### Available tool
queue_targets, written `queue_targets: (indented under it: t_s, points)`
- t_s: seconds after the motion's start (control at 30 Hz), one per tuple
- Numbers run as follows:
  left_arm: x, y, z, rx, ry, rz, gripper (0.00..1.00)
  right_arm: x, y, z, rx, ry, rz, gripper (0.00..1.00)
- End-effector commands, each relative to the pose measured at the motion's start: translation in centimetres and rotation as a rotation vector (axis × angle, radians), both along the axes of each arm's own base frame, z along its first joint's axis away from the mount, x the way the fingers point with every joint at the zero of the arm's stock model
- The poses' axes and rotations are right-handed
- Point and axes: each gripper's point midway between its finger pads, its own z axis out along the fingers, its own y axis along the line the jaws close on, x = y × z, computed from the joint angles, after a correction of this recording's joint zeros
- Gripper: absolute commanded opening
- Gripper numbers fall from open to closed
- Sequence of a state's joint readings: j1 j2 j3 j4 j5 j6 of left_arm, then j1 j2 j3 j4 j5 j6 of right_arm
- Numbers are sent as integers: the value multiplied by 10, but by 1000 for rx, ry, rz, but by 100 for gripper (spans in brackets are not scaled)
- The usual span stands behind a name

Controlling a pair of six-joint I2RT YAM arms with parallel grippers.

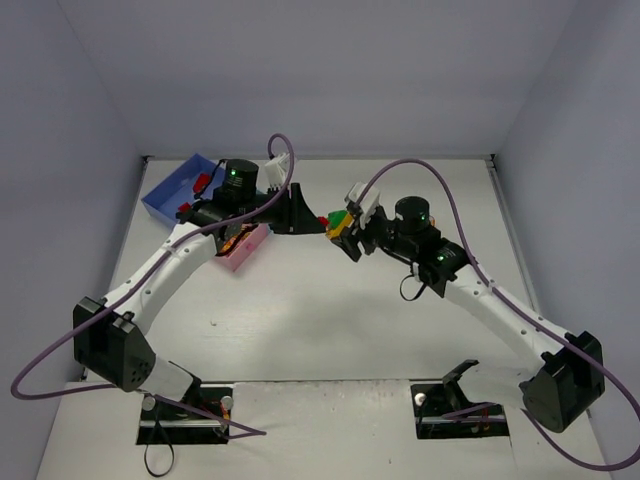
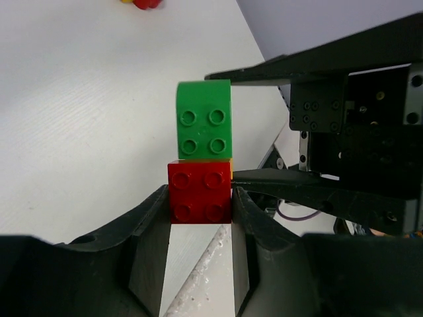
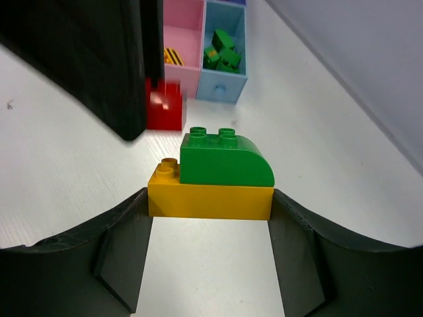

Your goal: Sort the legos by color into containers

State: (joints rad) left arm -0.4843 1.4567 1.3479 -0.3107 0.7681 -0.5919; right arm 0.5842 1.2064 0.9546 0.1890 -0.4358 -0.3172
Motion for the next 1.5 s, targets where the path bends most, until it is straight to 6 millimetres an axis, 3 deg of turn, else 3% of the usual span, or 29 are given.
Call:
queue_targets:
  t_s: [0.0,0.2,0.3,0.4,0.5,0.6,0.63,0.7,0.73,0.77,0.87,1.0,1.13,1.27,1.37,1.47]
  points:
    - [11,17,38,-52,-134,28,3,-3,-4,1,11,-20,-19,0]
    - [11,33,31,-20,-126,51,3,-1,-10,-10,-5,-2,-56,0]
    - [26,56,23,21,-126,137,3,0,-12,-8,0,-3,-72,0]
    - [63,107,6,99,-91,342,3,-1,-12,-7,5,2,-74,0]
    - [102,175,-16,288,-95,605,3,-4,-15,-6,5,0,-78,0]
    - [133,229,-28,398,-96,785,3,-7,-16,-7,3,6,-72,0]
    - [143,239,-24,405,-106,815,3,-9,-16,-7,5,8,-67,0]
    - [164,261,-42,444,-77,851,5,-13,-17,-6,12,8,-62,0]
    - [175,277,-36,449,-91,886,7,-14,-17,-7,12,11,-61,0]
    - [186,285,-56,481,-52,886,11,-15,-17,-7,14,11,-60,0]
    - [210,311,-74,535,-21,927,12,-19,-18,-10,16,17,-55,0]
    - [232,331,-101,576,35,949,13,-22,-20,-11,20,23,-52,0]
    - [247,338,-104,566,36,966,24,-24,-20,-13,16,31,-48,0]
    - [250,336,-109,560,40,955,64,-24,-19,-14,15,34,-44,0]
    - [244,332,-108,546,56,949,73,-24,-17,-16,14,43,-31,0]
    - [231,325,-92,518,42,931,75,-25,-11,-17,17,55,-5,0]
